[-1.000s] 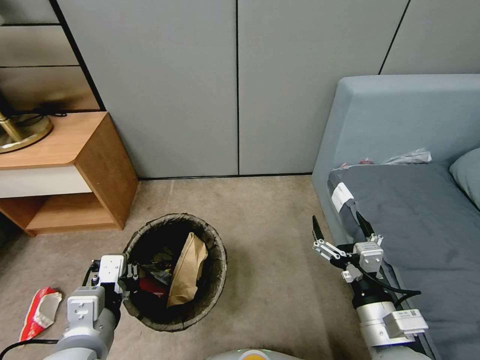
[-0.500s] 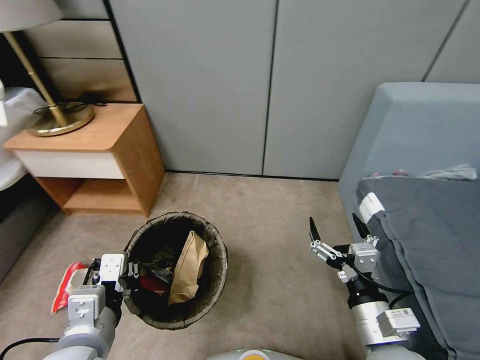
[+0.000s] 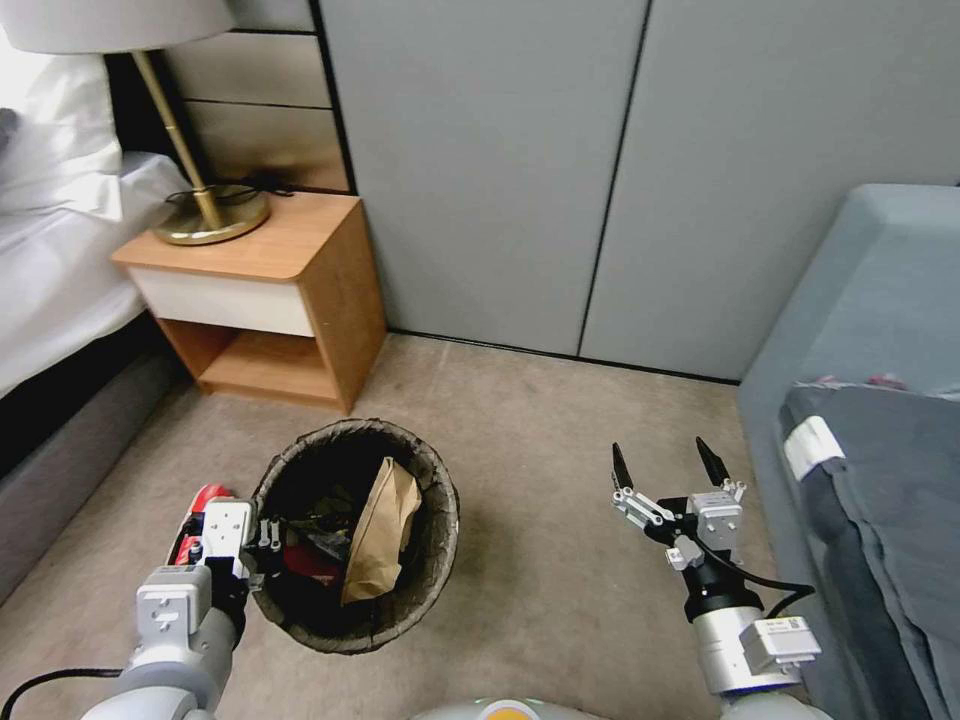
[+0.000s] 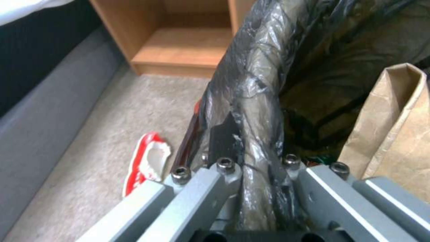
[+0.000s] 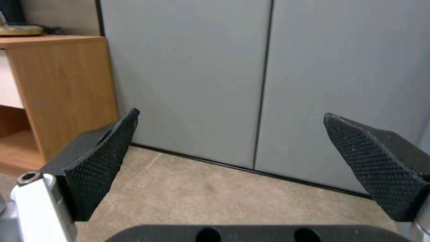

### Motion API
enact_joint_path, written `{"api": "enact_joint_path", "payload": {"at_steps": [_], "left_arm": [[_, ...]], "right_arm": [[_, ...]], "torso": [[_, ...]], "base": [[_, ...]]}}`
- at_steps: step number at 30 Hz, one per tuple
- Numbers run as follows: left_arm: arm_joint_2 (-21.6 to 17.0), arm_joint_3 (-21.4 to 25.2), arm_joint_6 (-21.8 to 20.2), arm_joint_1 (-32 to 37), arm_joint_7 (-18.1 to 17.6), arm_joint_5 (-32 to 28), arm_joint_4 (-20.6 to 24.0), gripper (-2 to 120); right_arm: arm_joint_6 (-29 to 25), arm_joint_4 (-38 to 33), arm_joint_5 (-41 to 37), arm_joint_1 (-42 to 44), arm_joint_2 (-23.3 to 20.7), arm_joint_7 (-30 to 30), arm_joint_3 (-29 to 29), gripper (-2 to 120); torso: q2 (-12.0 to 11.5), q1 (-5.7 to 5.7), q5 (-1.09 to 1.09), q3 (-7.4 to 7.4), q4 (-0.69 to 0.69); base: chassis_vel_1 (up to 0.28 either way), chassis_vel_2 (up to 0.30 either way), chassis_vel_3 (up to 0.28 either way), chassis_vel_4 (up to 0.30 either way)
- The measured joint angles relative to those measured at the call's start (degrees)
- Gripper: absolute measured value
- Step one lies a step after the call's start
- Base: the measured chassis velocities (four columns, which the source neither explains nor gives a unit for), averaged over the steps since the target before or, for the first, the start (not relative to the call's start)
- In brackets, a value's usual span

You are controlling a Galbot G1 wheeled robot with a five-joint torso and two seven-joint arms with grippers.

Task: Pick up the trash bin, then pick up the garbage from the floor and place it into the trash bin.

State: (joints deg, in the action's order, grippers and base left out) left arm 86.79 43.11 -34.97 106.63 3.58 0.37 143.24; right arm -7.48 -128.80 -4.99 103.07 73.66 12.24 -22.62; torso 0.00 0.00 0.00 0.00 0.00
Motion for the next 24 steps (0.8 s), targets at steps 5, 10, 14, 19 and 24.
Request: {"api": "enact_joint_path", "payload": {"at_steps": [5, 10, 14, 19, 24], "left_arm": [[-0.1, 0.2, 0.0, 0.2, 0.1, -0.1, 0.0, 1], [-0.1, 0.3, -0.1, 0.2, 0.1, -0.2, 0.0, 1], [0.0, 0.1, -0.1, 0.1, 0.1, -0.2, 0.0, 1], [0.3, 0.0, -0.1, 0.2, 0.1, -0.1, 0.0, 1], [0.5, 0.1, -0.1, 0.5, 0.1, -0.1, 0.0, 1]], "right_arm": [[0.1, 0.4, 0.2, -0.3, 0.6, 0.2, 0.4, 100], [0.1, 0.8, 0.6, -0.2, 0.9, 0.3, 0.8, 100], [0.1, 0.9, 0.6, -0.1, 0.7, 0.6, 0.8, 100], [0.0, 1.2, 0.5, -0.2, 0.5, 0.8, 0.7, 100], [0.0, 1.4, 0.4, -0.4, 0.6, 0.9, 0.8, 100]], "torso": [[0.0, 0.0, 0.0, 0.0, 0.0], [0.0, 0.0, 0.0, 0.0, 0.0], [0.0, 0.0, 0.0, 0.0, 0.0], [0.0, 0.0, 0.0, 0.0, 0.0], [0.0, 0.0, 0.0, 0.0, 0.0]], "base": [[0.068, 0.076, 0.086, 0.078], [0.066, 0.088, 0.08, 0.077], [0.081, 0.068, 0.082, 0.079], [0.082, 0.072, 0.07, 0.078], [0.079, 0.078, 0.082, 0.075]]}}
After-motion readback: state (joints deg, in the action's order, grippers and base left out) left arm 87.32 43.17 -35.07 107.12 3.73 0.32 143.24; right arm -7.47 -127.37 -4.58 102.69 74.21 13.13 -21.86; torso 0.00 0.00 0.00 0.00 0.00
